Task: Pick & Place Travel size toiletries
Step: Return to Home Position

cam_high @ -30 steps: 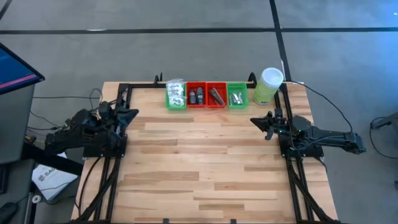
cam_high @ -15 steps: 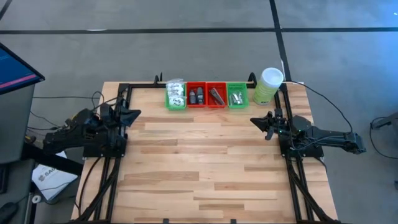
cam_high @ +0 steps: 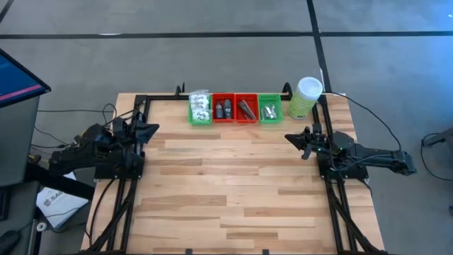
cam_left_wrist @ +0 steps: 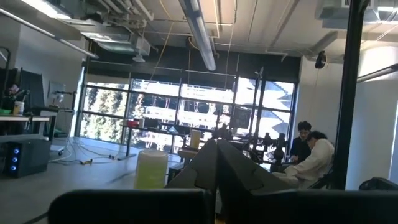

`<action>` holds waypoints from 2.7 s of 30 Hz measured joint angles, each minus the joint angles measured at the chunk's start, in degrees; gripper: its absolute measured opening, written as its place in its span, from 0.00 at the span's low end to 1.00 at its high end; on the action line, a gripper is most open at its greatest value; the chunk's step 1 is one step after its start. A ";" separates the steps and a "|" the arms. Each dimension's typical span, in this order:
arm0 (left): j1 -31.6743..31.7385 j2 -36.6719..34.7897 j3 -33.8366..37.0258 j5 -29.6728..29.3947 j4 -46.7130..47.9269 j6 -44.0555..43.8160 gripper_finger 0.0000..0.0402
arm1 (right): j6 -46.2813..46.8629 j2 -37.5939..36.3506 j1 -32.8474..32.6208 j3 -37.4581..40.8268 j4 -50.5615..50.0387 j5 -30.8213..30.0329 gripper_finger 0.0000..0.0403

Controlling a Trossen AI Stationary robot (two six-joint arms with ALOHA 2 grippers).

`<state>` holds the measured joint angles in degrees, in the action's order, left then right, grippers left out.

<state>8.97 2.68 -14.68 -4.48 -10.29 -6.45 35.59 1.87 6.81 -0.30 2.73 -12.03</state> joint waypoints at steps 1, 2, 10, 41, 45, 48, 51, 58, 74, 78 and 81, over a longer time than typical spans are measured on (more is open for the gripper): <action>0.00 0.00 0.00 -0.01 -0.16 -0.25 0.00 | 0.00 0.00 0.00 0.00 -0.01 0.00 0.00; 0.00 0.00 0.00 0.00 -0.18 -1.07 0.00 | 0.00 0.00 0.00 0.00 0.01 -0.01 0.00; 0.00 0.45 0.00 0.01 0.55 -2.65 0.00 | 0.00 0.00 0.00 0.00 0.00 0.00 0.00; -0.02 -2.67 14.29 0.05 1.70 -10.43 0.00 | 0.00 -0.01 0.02 0.00 0.01 0.00 0.00; -0.02 -2.67 14.29 0.05 1.58 -10.43 0.00 | 0.00 -0.02 0.02 0.00 0.01 0.00 0.00; -0.02 -2.67 14.29 0.05 1.48 -10.41 0.00 | 0.00 0.00 0.02 0.00 0.01 0.00 0.00; -0.02 -2.67 14.29 0.05 1.26 -10.39 0.00 | 0.00 0.00 0.00 0.00 0.01 0.00 0.00; -0.02 -2.69 14.29 0.05 1.08 -10.36 0.00 | 0.00 -0.02 0.02 0.01 0.01 0.00 0.00; -0.02 -2.69 14.29 0.05 0.75 -10.36 0.00 | 0.00 -0.02 0.02 0.00 0.01 0.00 0.00; -0.02 -2.69 14.29 0.05 0.73 -10.36 0.00 | -0.01 -0.01 0.00 0.00 0.01 0.00 0.00; -0.02 -2.69 14.29 0.05 0.68 -10.36 0.00 | 0.00 -0.02 0.00 0.00 0.01 0.00 0.00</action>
<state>8.95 -0.01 -0.38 -4.43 -9.61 -16.82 35.59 1.85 6.81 -0.30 2.74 -12.03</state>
